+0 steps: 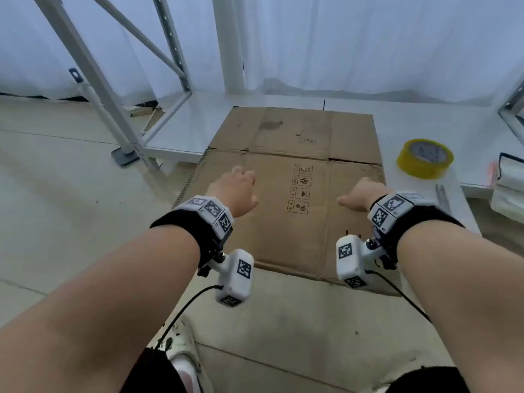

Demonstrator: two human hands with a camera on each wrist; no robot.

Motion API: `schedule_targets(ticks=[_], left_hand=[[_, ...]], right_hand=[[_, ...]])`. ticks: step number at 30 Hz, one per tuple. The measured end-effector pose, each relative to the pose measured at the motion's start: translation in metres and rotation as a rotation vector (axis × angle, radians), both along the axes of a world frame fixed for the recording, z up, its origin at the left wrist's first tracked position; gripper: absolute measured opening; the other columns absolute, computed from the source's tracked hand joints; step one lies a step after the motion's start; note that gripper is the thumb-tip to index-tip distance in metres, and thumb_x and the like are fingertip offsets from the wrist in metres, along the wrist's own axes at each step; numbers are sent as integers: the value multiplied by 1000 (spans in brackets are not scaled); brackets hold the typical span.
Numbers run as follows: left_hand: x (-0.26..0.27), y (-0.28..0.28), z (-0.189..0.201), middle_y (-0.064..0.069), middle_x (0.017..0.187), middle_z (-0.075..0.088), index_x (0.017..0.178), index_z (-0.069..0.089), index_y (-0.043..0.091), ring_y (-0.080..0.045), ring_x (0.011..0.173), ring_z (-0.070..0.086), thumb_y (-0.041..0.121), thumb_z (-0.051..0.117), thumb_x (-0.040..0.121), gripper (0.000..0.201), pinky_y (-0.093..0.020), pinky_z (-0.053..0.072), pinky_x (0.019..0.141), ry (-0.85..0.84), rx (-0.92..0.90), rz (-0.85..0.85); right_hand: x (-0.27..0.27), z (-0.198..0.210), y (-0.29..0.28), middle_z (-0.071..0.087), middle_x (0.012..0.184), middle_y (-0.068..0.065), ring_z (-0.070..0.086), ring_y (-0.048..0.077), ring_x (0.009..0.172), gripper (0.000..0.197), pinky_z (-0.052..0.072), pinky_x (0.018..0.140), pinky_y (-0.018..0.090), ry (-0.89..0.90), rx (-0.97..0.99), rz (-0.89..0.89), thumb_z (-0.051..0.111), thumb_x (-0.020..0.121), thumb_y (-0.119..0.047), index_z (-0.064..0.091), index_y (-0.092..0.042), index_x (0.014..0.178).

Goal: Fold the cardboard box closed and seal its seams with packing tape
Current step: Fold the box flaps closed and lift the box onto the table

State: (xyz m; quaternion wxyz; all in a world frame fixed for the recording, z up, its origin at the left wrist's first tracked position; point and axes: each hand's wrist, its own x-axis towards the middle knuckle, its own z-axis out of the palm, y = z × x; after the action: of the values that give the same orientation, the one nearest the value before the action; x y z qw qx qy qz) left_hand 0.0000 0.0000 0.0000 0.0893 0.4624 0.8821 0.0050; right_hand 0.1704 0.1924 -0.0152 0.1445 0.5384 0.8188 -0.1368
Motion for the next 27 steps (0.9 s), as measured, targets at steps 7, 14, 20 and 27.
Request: schedule_targets(ticks=[7,14,20,27], left_hand=[[-28,22,-26,-13,138,38,138,38,15,-32,122,44,42,45,94,52,-47,42,99,-13,-112,-6],[-59,40,-67,-6,157,14,148,20,30,-32,142,16,65,44,86,75,-55,21,113,-112,-124,131],[-86,11,-66,-23,150,22,146,21,14,-39,138,23,78,49,74,101,-53,25,108,-146,-84,531],[-107,-47,-51,-22,126,54,120,54,-1,-36,117,48,61,62,79,75,-37,38,95,-186,-73,639]], right_hand=[[-1,-35,16,35,149,19,37,38,134,99,35,107,48,-86,-160,-55,51,79,-72,16,-12,150],[6,-51,8,3,153,25,13,47,139,111,23,109,61,32,-83,-133,54,65,-84,2,-37,151],[-11,-48,5,7,152,30,14,48,139,91,22,108,63,-15,-58,-120,56,80,-68,15,-24,150],[-62,-48,-30,55,122,21,52,38,111,67,49,83,41,-40,-15,229,47,84,-64,46,-10,125]])
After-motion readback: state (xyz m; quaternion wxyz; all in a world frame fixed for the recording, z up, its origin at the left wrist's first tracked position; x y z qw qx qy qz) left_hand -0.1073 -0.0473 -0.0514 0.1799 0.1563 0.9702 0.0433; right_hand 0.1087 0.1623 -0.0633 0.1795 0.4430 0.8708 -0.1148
